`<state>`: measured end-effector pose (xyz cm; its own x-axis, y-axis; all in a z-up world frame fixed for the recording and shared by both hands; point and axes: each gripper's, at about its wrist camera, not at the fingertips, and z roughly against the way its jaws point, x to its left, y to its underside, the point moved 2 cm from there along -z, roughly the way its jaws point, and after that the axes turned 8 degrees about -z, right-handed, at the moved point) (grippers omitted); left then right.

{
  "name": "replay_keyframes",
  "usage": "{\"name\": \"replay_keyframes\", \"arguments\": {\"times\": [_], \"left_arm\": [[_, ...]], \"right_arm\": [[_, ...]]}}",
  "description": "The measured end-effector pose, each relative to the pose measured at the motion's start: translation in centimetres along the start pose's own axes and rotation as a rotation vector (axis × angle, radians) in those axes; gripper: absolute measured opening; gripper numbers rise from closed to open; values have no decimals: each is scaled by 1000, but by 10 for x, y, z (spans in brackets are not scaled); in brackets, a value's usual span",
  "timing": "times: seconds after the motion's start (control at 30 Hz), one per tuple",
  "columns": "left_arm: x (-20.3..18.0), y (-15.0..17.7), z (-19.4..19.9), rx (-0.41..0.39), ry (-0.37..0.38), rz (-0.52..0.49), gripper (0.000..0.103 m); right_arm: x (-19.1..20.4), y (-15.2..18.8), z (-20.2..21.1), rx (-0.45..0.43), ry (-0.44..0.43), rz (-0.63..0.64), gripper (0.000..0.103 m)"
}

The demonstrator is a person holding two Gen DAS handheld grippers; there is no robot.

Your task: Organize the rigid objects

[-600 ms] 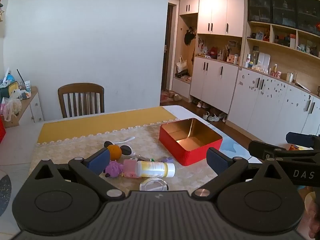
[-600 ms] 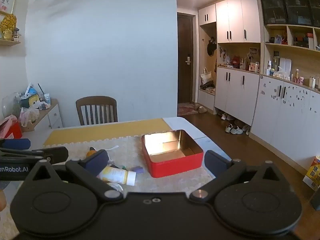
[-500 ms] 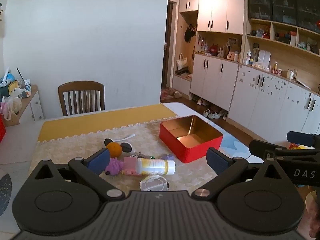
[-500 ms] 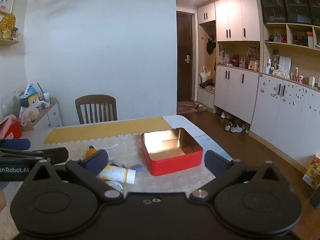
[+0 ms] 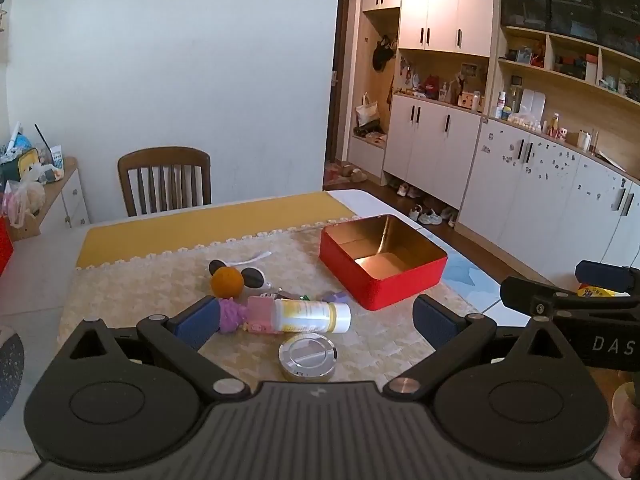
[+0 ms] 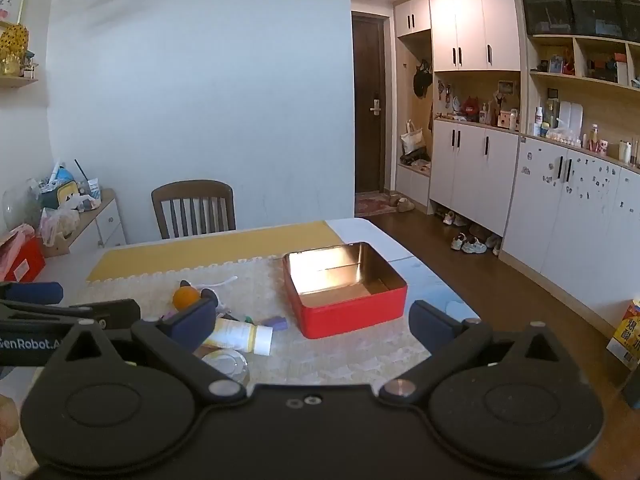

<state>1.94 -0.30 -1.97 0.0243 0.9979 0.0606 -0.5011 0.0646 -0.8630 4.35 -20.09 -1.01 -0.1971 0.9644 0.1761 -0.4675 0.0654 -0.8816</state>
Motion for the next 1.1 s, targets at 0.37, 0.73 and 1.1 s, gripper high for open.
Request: {"name": "replay_keyframes", "arguments": {"times": [0.37, 0.73, 1.1], "left_arm": [[0, -1, 3, 8, -15, 2, 103], [2, 3, 3, 34, -15, 17, 103], [6, 9, 3, 52, -18, 35, 103]], "right_arm": [[0, -1, 0, 0, -2, 5, 103], [3, 1, -1, 23, -10, 7, 103], [6, 6, -2, 36, -12, 12, 103]]}}
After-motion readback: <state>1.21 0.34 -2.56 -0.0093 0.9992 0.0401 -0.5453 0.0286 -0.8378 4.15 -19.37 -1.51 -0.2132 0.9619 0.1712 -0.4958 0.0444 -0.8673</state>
